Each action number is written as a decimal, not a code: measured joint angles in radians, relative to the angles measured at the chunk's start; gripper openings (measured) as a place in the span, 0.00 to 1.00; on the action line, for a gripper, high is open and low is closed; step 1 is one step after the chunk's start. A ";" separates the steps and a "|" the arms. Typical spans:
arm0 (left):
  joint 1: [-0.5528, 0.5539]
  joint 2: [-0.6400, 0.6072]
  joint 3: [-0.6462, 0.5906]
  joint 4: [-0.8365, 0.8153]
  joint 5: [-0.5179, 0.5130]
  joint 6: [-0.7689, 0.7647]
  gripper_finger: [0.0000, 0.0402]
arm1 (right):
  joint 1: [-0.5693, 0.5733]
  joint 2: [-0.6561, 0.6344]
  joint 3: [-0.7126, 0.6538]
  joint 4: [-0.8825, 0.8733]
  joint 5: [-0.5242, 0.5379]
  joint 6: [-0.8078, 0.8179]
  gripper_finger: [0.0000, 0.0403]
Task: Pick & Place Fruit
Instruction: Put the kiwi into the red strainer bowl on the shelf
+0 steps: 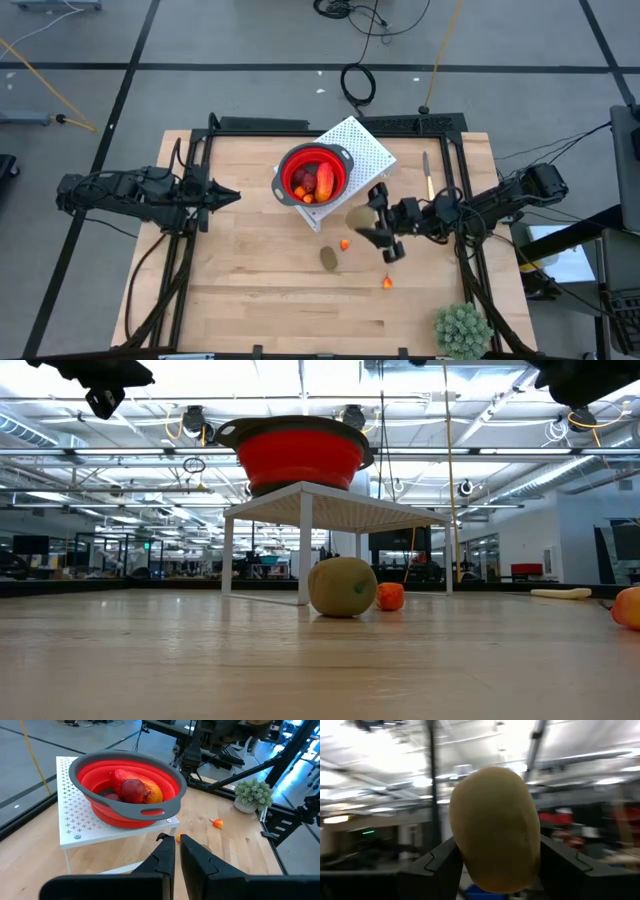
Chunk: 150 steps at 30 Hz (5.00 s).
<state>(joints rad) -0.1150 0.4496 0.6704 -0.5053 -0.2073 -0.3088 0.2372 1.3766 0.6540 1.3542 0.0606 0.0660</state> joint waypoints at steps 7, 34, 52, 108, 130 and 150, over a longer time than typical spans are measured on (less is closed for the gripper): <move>0.000 0.002 0.000 0.000 0.000 0.000 0.06 | -0.005 0.000 0.009 -0.120 0.223 -0.008 0.52; 0.000 0.002 0.000 0.000 -0.003 -0.011 0.06 | -0.310 0.000 0.549 -1.253 0.144 -0.113 0.52; 0.000 0.002 0.000 0.001 -0.004 -0.010 0.06 | -0.402 0.000 0.566 -1.439 -0.014 -0.071 0.52; 0.002 0.002 0.000 0.004 -0.013 0.018 0.06 | -0.401 0.082 0.566 -1.502 -0.092 -0.069 0.59; 0.002 0.002 0.000 0.003 -0.008 0.013 0.06 | -0.362 -0.047 0.565 -1.472 -0.030 -0.104 0.57; 0.002 0.002 0.000 0.000 -0.007 0.018 0.06 | -0.269 -0.189 0.565 -1.576 -0.035 -0.096 0.01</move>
<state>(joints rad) -0.1127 0.4515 0.6704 -0.5056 -0.2146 -0.2909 -0.0318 1.1872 1.2194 -0.2219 0.0254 -0.0302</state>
